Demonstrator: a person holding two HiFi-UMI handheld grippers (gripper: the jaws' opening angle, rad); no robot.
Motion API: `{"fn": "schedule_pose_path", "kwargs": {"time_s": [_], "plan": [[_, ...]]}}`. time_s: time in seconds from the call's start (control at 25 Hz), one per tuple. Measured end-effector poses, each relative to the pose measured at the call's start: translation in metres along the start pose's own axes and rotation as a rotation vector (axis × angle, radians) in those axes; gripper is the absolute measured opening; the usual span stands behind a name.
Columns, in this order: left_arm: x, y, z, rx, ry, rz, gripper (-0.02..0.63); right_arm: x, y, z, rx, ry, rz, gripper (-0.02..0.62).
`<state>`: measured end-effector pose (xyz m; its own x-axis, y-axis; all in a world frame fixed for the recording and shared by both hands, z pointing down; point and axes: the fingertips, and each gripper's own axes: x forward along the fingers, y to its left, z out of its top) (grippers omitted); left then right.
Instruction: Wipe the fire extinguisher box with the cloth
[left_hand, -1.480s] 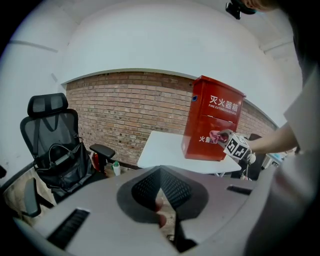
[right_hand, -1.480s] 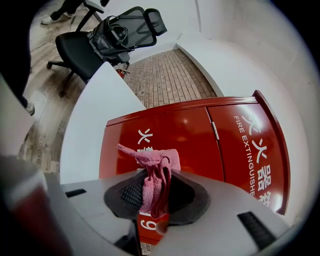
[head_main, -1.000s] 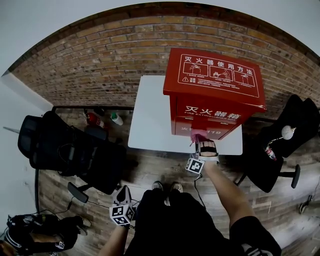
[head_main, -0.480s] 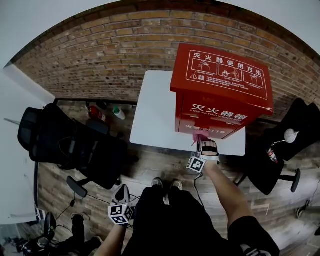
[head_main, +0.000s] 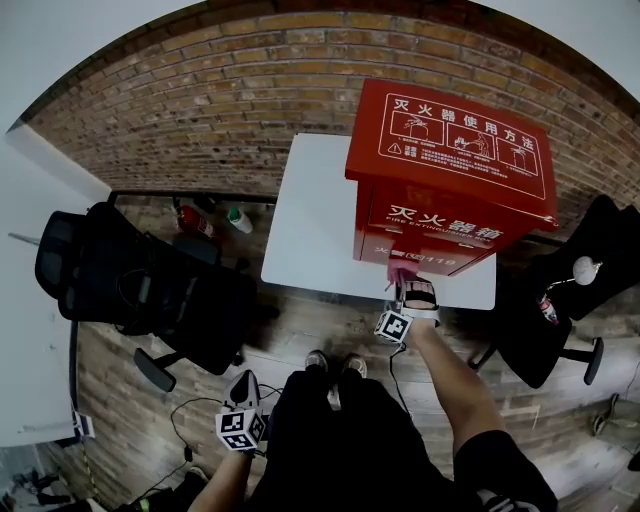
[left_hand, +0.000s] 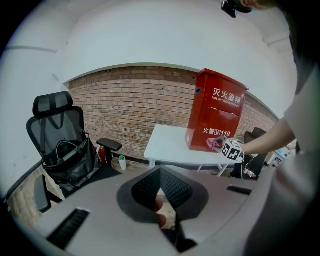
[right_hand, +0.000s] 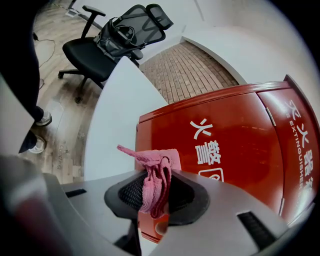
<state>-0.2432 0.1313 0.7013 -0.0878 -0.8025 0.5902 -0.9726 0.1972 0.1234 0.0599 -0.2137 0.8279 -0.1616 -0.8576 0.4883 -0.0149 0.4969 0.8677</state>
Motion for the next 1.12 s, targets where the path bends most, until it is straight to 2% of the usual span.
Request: {"fn": "schedule_pose_path", "kwargs": {"time_s": [0.36,0.64,1.12], "plan": [[-0.002,0.003,-0.004,-0.002,0.015,0.01,0.022,0.014,0.028,-0.002,-0.003,0.02,0.072,0.1],[-0.006,0.004,-0.008,-0.009,0.024,0.021,0.023,0.026,0.051,-0.006,-0.054,0.038,0.145,0.1],[-0.015,0.013,-0.016,-0.014,0.036,0.05,0.023,0.036,0.066,-0.007,-0.021,0.06,0.16,0.1]]}}
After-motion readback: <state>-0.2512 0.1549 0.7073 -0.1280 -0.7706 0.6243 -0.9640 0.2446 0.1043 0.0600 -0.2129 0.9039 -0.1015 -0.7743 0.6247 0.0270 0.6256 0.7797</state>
